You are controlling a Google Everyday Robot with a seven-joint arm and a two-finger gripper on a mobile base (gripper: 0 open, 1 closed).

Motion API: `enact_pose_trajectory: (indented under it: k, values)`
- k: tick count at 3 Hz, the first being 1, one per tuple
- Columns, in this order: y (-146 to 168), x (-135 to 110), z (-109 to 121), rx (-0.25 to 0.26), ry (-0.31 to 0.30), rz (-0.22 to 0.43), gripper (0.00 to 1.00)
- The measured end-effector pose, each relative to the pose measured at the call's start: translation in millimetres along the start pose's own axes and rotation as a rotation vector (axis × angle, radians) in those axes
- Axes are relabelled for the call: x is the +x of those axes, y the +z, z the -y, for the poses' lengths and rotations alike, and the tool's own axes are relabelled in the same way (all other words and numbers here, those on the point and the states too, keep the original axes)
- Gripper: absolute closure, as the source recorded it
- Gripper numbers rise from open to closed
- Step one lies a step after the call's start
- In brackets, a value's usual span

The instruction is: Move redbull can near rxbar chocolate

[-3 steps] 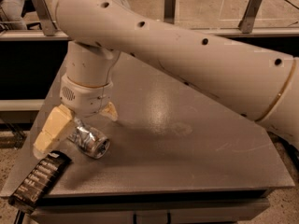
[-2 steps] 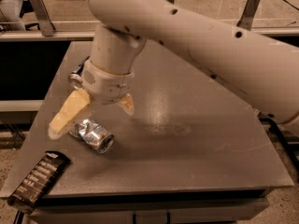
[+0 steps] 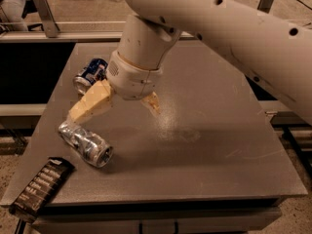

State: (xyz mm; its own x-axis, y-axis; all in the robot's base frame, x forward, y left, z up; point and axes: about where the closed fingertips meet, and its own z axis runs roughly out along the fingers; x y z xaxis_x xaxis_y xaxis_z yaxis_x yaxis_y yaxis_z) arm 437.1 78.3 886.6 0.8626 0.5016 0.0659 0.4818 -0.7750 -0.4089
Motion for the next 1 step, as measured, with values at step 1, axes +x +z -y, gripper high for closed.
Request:
enact_pose_trajectory:
  k: [1]
  values:
    - [0.0, 0.0, 0.0, 0.0, 0.0, 0.0, 0.0]
